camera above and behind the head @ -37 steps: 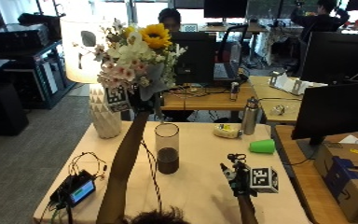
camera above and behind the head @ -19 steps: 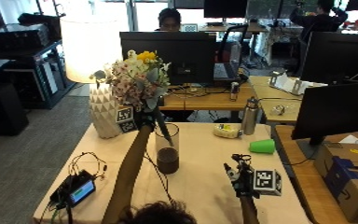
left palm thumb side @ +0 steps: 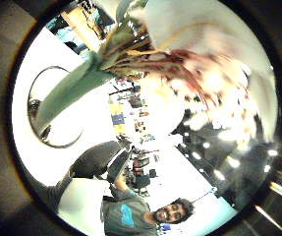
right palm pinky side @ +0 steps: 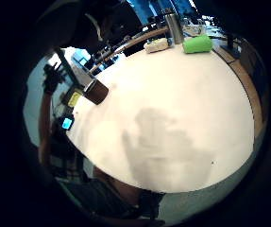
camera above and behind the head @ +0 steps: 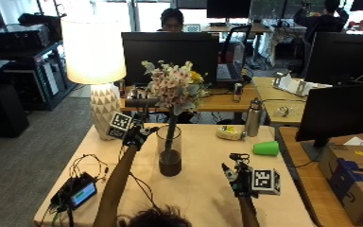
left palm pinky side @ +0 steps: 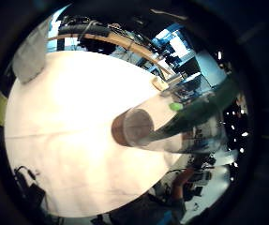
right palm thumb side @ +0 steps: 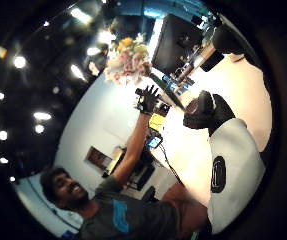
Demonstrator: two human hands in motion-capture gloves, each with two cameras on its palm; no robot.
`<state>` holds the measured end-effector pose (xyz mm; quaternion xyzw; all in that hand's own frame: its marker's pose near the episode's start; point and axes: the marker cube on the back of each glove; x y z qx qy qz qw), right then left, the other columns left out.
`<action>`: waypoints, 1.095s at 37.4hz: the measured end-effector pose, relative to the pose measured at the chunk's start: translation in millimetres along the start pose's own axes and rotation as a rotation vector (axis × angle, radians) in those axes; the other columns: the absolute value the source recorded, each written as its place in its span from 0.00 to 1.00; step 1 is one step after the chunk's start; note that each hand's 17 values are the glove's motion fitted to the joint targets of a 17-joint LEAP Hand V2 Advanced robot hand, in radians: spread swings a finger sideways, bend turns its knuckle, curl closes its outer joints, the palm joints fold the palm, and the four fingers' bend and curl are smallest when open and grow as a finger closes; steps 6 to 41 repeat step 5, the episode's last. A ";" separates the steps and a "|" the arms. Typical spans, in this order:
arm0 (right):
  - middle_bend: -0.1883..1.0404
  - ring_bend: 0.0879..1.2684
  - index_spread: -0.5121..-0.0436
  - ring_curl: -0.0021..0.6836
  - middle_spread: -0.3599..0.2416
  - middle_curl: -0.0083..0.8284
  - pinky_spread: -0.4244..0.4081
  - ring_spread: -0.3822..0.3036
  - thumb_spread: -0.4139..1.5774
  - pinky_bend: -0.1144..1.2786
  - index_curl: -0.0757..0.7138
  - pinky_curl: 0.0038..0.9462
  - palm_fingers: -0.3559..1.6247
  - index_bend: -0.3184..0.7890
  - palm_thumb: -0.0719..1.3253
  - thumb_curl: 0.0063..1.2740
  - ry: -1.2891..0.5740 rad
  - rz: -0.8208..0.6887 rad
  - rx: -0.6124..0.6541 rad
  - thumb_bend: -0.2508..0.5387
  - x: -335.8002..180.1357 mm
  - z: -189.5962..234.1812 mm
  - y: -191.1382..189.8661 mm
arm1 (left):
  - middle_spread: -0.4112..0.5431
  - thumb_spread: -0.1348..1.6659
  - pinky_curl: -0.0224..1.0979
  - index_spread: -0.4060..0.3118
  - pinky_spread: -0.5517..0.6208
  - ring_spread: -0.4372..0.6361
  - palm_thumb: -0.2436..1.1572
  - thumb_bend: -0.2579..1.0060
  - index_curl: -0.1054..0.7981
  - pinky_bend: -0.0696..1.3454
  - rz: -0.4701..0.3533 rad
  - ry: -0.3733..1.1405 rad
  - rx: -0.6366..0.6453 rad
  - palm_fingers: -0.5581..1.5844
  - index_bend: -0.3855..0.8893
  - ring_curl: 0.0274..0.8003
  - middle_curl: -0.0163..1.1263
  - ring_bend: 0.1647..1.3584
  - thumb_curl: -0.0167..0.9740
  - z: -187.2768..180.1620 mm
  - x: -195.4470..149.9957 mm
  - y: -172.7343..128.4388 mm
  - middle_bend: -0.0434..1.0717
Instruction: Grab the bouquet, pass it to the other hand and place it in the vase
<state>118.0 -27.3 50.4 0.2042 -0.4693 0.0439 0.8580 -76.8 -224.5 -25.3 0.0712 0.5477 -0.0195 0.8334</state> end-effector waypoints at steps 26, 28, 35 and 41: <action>0.35 0.23 0.49 0.57 0.42 0.55 0.83 0.44 0.69 0.30 0.55 0.38 0.60 0.41 0.76 0.48 0.016 -0.012 -0.005 0.29 -9.2 6.1 -1.6 | 0.48 0.55 0.37 0.51 0.87 0.62 0.40 0.16 0.43 0.43 0.021 -0.063 0.045 0.25 0.27 0.44 0.36 0.45 0.36 -33.5 -18.0 18.3 0.26; 0.35 0.23 0.49 0.57 0.42 0.55 0.83 0.44 0.69 0.30 0.55 0.38 0.60 0.41 0.76 0.48 0.016 -0.012 -0.005 0.29 -9.2 6.1 -1.6 | 0.48 0.55 0.37 0.51 0.87 0.62 0.40 0.16 0.43 0.43 0.021 -0.063 0.045 0.25 0.27 0.44 0.36 0.45 0.36 -33.5 -18.0 18.3 0.26; 0.35 0.23 0.49 0.57 0.42 0.55 0.83 0.44 0.69 0.30 0.55 0.38 0.60 0.41 0.76 0.48 0.016 -0.012 -0.005 0.29 -9.2 6.1 -1.6 | 0.48 0.55 0.37 0.51 0.87 0.62 0.40 0.16 0.43 0.43 0.021 -0.063 0.045 0.25 0.27 0.44 0.36 0.45 0.36 -33.5 -18.0 18.3 0.26; 0.35 0.23 0.49 0.57 0.42 0.55 0.83 0.44 0.69 0.30 0.55 0.38 0.60 0.41 0.76 0.48 0.016 -0.012 -0.005 0.29 -9.2 6.1 -1.6 | 0.48 0.55 0.37 0.51 0.87 0.62 0.40 0.16 0.43 0.43 0.021 -0.063 0.045 0.25 0.27 0.44 0.36 0.45 0.36 -33.5 -18.0 18.3 0.26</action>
